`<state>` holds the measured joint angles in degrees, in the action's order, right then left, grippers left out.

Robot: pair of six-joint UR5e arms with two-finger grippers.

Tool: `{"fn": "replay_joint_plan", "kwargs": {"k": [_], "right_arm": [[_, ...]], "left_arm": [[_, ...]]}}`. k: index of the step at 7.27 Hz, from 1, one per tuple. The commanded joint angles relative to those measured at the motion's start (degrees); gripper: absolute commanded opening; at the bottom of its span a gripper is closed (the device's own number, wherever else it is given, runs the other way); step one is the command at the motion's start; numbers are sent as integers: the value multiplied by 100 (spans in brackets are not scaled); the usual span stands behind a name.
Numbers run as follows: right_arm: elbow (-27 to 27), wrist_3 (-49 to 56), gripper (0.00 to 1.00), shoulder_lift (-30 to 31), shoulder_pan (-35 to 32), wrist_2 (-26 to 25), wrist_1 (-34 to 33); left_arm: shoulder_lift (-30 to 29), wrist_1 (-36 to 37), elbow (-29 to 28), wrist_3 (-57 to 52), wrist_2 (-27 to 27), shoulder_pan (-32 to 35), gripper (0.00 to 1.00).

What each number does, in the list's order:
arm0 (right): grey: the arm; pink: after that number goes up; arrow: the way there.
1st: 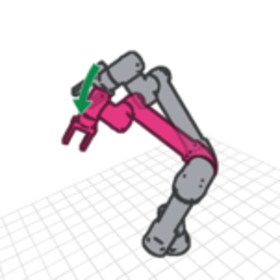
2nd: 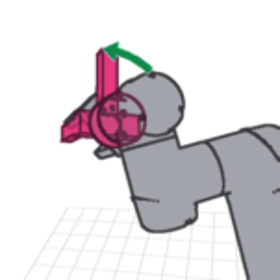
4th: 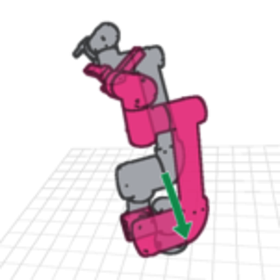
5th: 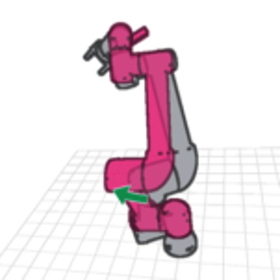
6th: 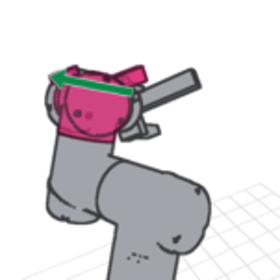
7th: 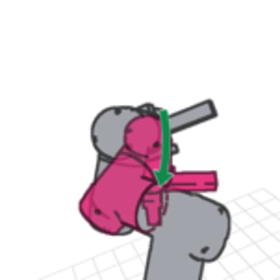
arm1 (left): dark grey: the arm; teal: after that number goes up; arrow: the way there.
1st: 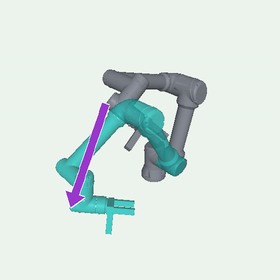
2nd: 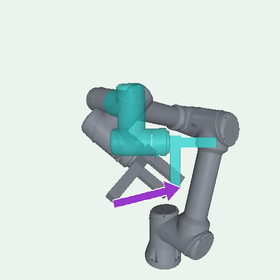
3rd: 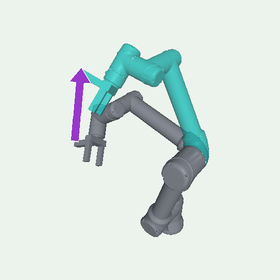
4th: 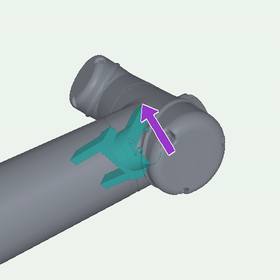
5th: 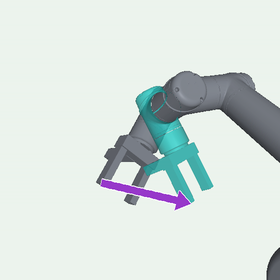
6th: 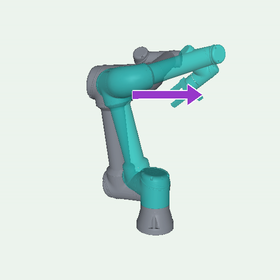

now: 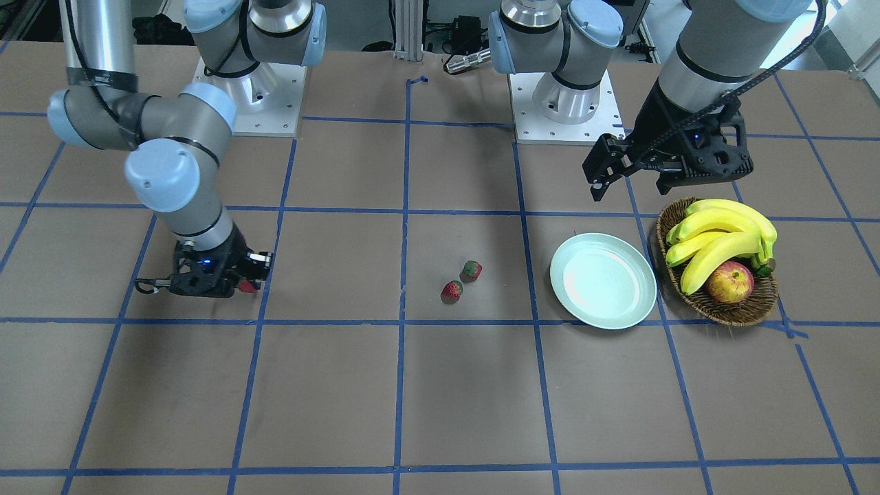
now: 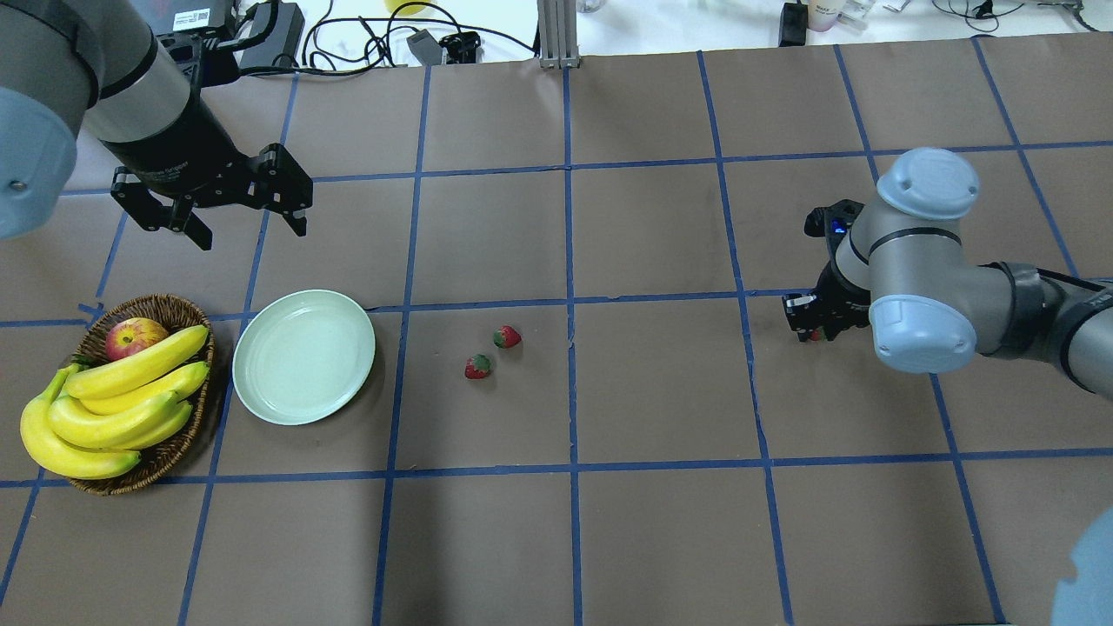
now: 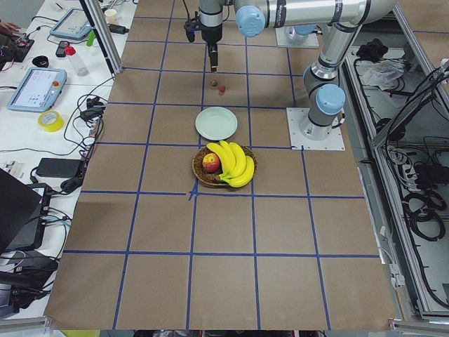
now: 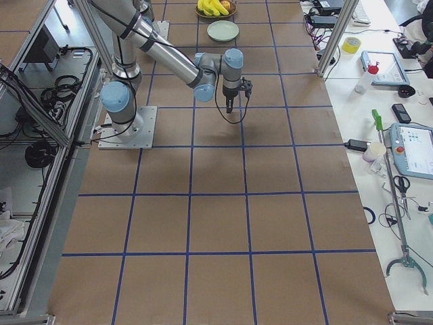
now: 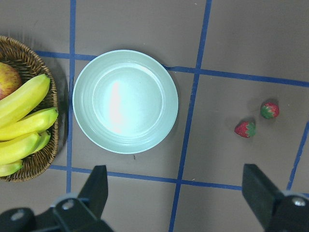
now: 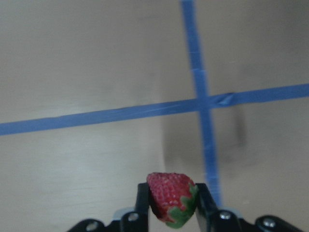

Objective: Collect all strawberries into plate
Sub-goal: 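Carry the strawberry to the other two and release it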

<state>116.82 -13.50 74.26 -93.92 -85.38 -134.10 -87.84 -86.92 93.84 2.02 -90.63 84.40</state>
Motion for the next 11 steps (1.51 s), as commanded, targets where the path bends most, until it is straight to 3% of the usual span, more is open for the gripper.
{"fn": "replay_joint_plan", "kwargs": {"k": [1, 2, 3, 6, 7, 8, 10, 11], "right_arm": [[-569, -1896, 0, -375, -1186, 522, 15], [-790, -2128, 0, -612, -1538, 688, 15], [-914, -2113, 0, -893, -1664, 1621, -45], [-924, -2122, 0, -1027, -1779, 2129, -37], [-950, -2122, 61, -1028, -1779, 2131, -46], [-1002, -2113, 100, -1028, -1779, 2114, -55], [-1308, -2069, 100, -958, -1771, 2026, 41], [-1580, -1843, 100, -827, -1753, 1521, 477]], "left_arm": [[65, -1, -32, 0, 19, 15, 100], [83, -36, -32, 0, 1, 7, 100], [92, -45, -32, 0, 36, 15, 100], [206, -203, -32, 9, -25, 33, 100], [232, -203, -32, 9, 18, 33, 100], [250, -238, -32, 9, 27, 42, 100], [320, -456, -32, 17, 45, 42, 100], [320, -458, -23, 18, 19, 33, 100]]}}
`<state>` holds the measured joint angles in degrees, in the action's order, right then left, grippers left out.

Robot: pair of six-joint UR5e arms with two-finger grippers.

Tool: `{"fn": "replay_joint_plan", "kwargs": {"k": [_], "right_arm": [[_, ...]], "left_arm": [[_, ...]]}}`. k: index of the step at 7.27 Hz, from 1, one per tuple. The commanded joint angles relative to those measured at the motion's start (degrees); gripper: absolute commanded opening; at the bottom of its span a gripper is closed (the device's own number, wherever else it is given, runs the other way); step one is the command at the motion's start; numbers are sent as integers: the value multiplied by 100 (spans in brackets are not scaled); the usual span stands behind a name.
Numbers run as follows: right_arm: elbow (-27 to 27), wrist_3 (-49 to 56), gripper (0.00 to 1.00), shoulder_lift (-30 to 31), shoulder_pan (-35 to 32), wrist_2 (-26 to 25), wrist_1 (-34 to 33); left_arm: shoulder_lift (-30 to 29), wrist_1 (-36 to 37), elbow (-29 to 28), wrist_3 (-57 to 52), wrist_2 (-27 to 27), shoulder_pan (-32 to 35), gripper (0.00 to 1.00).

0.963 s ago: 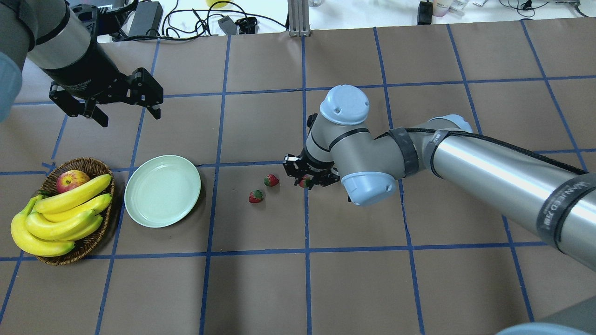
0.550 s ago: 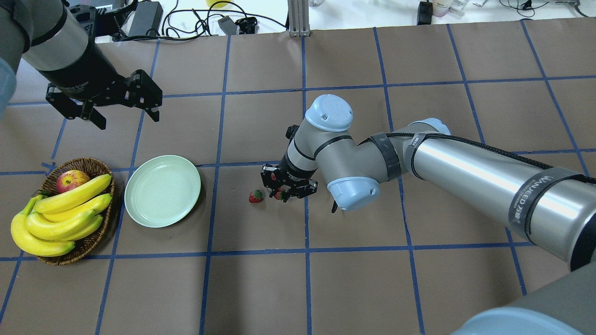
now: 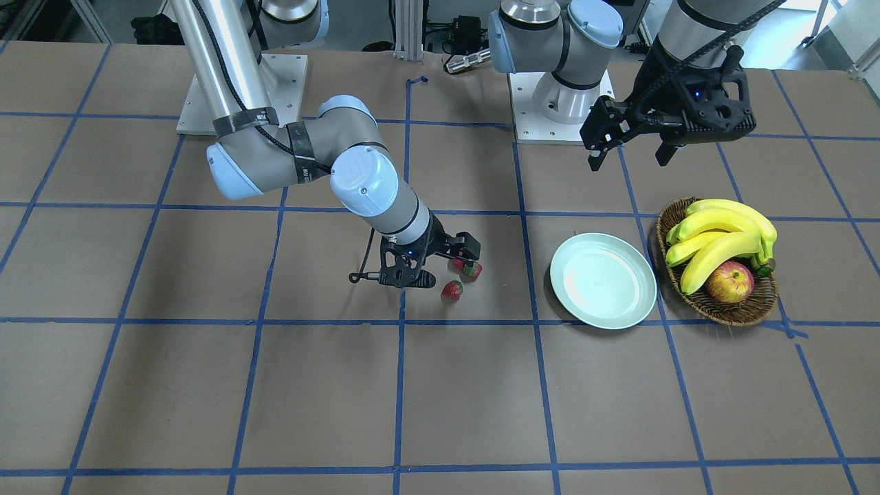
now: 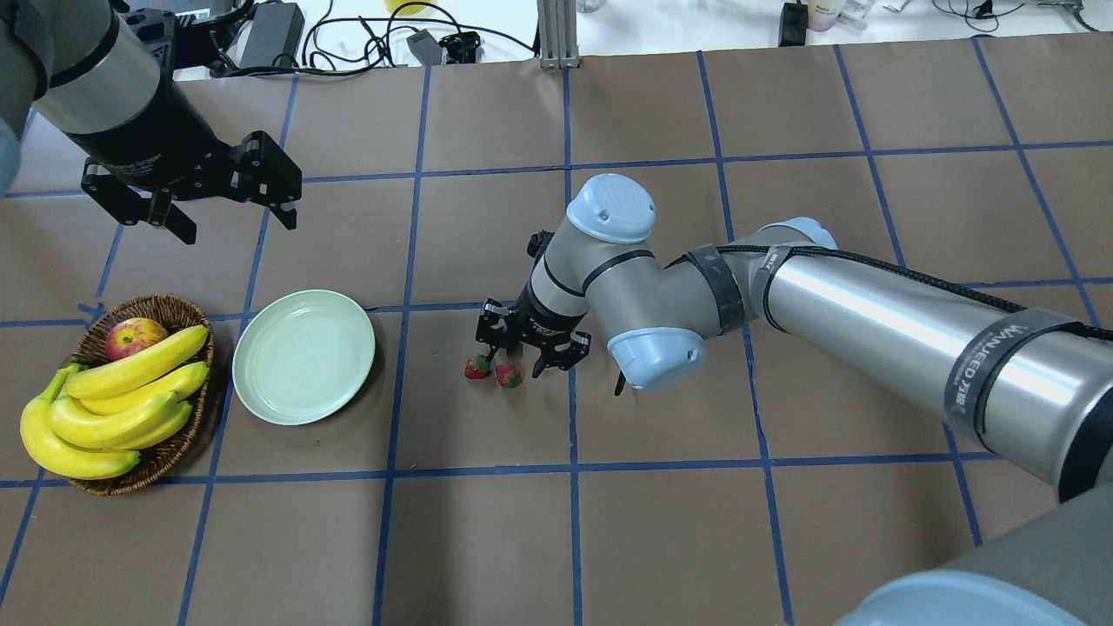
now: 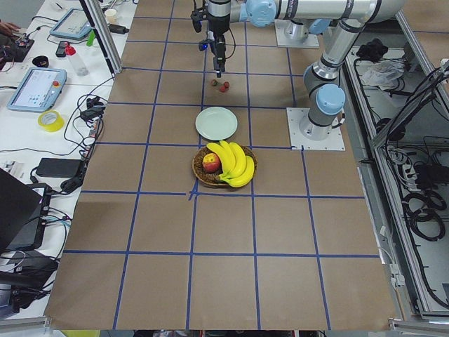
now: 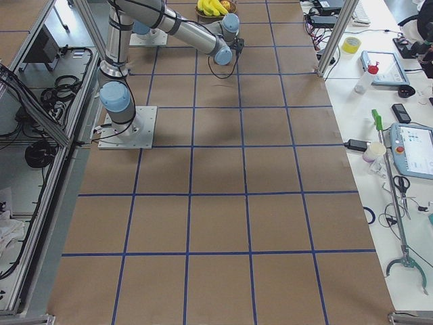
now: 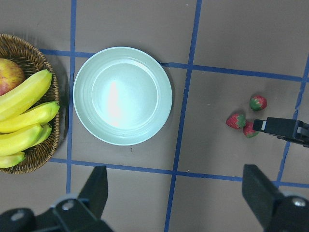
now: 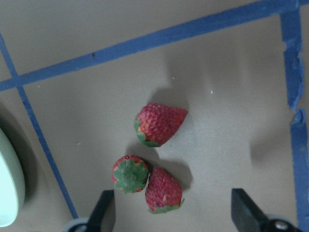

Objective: Collect all strawberries into plate
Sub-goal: 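Carry the strawberry to the other two and release it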

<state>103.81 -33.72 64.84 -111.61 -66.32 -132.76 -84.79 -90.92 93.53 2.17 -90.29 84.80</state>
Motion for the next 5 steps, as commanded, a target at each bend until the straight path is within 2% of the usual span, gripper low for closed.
{"fn": "replay_joint_plan", "kwargs": {"k": [1, 3, 5], "right_arm": [[-683, 442, 100, 343, 95, -886, 1043], [-1308, 1066, 100, 677, 549, -1687, 2222], [-1765, 1831, 100, 1300, 1550, -1744, 3479]], "left_arm": [[15, -58, 8, 3, -41, -7, 100], [24, -58, -1, 3, -67, 2, 100], [85, -75, -1, -23, -85, 2, 100]]}}
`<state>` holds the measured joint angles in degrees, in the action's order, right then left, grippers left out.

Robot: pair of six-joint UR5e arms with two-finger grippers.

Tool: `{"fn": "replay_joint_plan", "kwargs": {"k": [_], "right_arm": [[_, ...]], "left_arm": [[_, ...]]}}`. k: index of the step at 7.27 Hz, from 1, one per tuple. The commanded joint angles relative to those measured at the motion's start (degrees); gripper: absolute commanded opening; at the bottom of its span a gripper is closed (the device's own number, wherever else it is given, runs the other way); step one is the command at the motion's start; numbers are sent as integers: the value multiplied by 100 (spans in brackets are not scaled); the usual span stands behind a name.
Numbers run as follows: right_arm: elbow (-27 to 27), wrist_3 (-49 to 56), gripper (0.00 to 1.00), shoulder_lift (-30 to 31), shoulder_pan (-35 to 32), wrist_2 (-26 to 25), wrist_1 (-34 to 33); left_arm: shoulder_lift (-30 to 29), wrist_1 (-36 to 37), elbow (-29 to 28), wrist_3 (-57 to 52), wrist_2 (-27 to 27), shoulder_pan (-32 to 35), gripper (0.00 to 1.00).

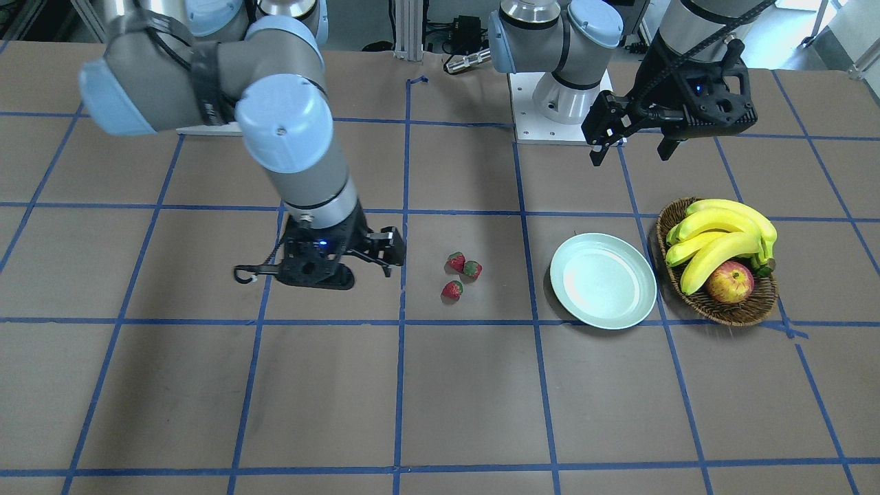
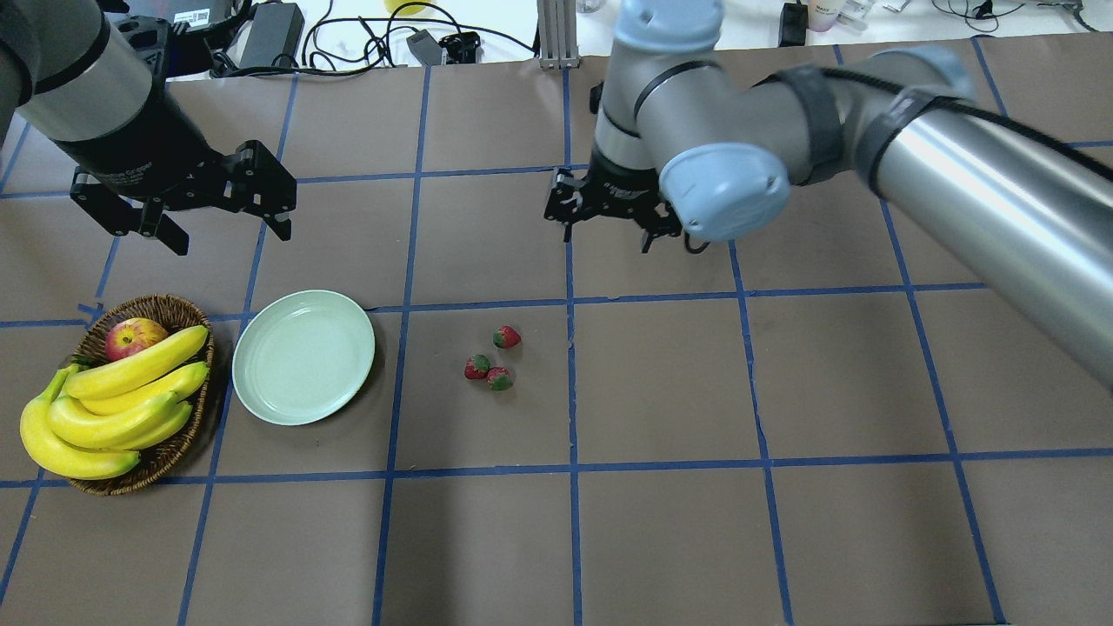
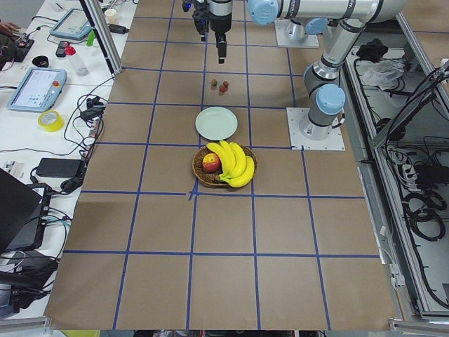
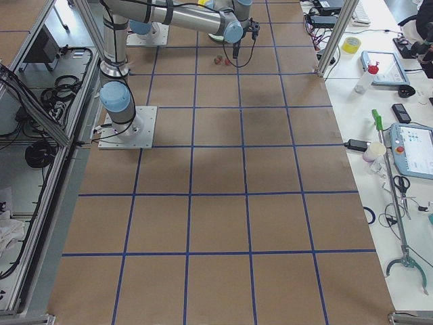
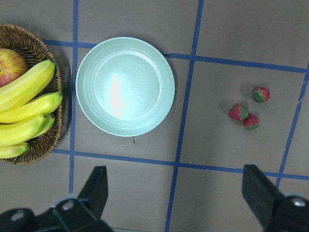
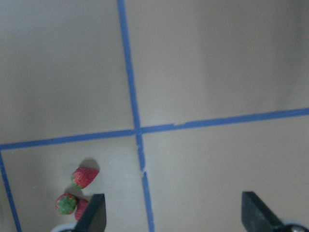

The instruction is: Collect all strawberries into plate

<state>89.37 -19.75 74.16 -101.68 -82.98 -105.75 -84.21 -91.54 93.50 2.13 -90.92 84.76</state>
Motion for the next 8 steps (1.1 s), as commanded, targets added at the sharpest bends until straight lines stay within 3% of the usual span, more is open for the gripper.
{"fn": "replay_joint_plan", "kwargs": {"k": [1, 3, 4, 6, 8], "right_arm": [[-515, 932, 100, 440, 814, -112, 1036], [-483, 1778, 100, 877, 1482, -270, 1100], [-482, 1833, 100, 1115, 1467, -497, 1396], [-639, 1659, 100, 1205, 1267, -544, 1793], [-746, 1248, 100, 1127, 653, -851, 1813]], "left_arm": [[54, -21, -16, -11, 4, 5, 100], [-86, 22, 63, -63, 232, -56, 100], [-130, 40, 98, -29, 511, -65, 100], [-262, 75, 273, -508, 391, -74, 100], [-578, 136, 309, -599, 417, -39, 100]]}}
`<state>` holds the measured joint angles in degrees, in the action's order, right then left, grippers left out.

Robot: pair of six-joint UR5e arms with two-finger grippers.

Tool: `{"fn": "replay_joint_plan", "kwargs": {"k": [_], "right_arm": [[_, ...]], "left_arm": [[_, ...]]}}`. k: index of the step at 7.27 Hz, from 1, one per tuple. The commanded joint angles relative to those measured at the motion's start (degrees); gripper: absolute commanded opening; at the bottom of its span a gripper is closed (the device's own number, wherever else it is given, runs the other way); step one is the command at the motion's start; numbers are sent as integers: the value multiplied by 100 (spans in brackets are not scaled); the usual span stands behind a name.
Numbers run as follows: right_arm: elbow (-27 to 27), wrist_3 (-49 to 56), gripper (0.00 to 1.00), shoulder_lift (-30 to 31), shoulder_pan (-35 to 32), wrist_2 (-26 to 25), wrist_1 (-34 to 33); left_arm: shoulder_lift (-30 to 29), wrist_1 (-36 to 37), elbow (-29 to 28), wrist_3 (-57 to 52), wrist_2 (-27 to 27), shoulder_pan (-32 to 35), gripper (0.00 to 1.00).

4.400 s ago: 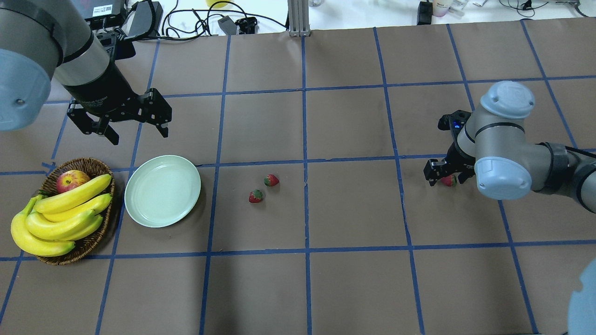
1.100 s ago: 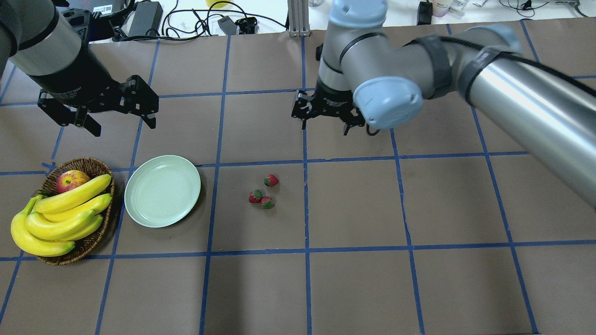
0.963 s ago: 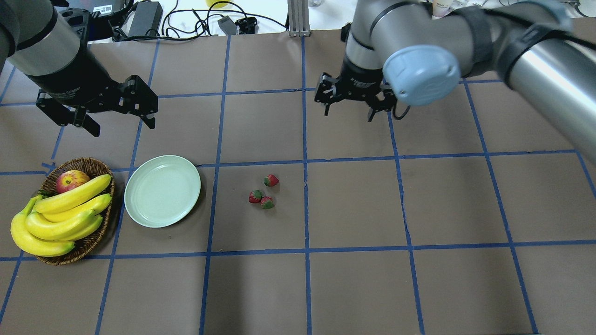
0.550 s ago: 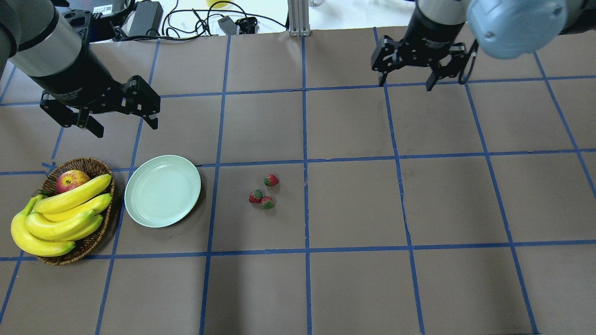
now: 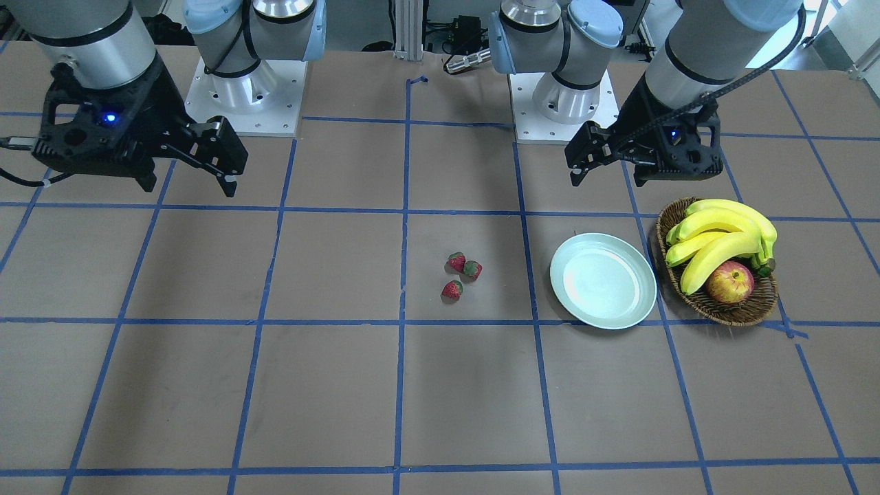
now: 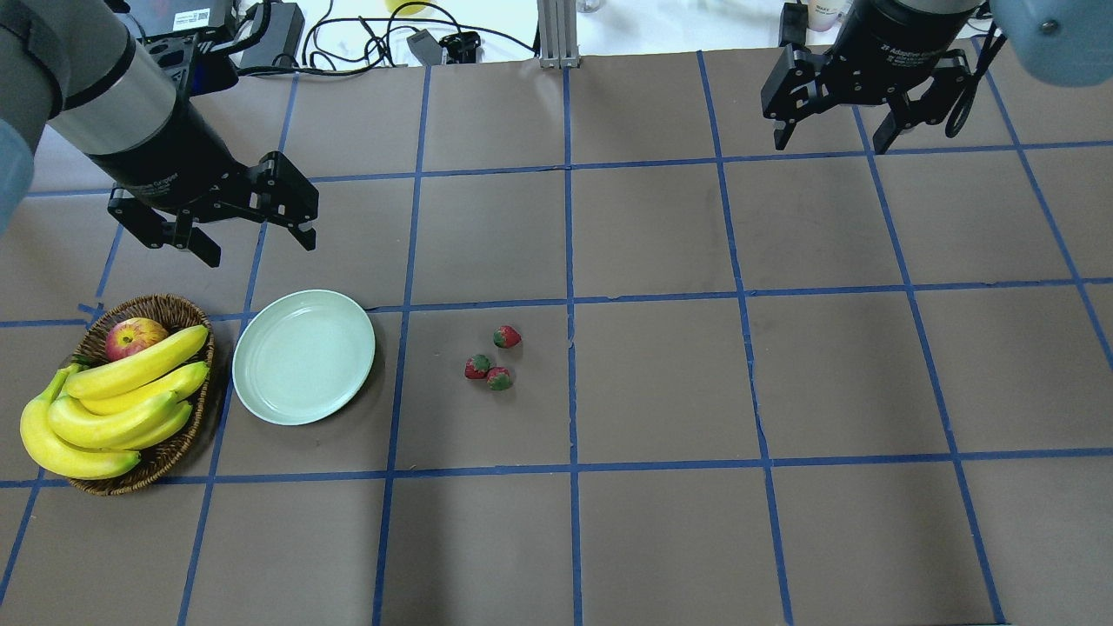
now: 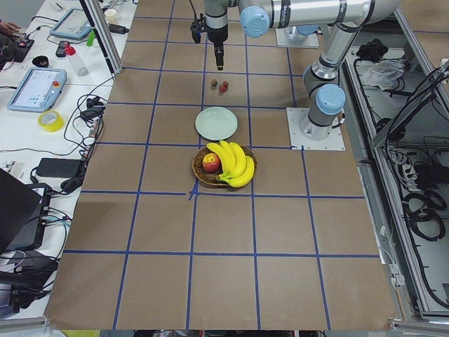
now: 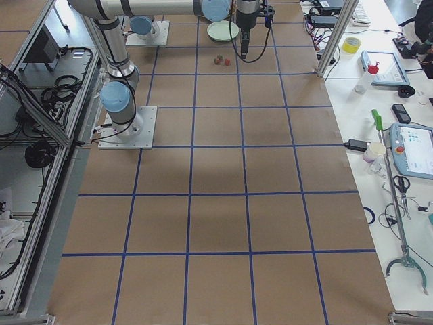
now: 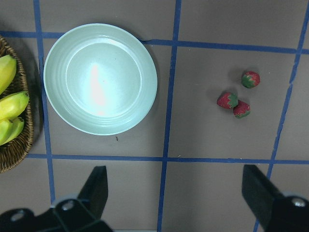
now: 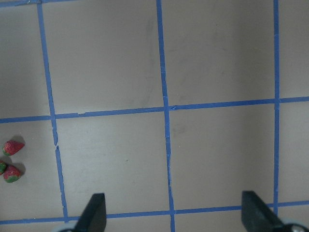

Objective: Collect all strawberries into plate
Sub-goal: 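Reach the left gripper past the plate and grasp one strawberry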

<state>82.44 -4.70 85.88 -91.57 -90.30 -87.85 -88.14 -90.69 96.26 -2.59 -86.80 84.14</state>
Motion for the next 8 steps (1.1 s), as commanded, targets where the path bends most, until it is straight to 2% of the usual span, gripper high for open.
{"fn": "replay_joint_plan", "kwargs": {"k": [1, 5, 8], "right_arm": [[25, -268, 100, -45, -396, -111, -126], [44, -198, 100, -45, -309, -85, -189], [44, -215, 100, -45, -309, -76, -434]], "left_arm": [[-343, 208, 85, -110, 31, 93, 100], [-712, 1508, 901, -40, 57, 586, 100], [-1380, 2149, 964, -31, 452, 691, 100]]}}
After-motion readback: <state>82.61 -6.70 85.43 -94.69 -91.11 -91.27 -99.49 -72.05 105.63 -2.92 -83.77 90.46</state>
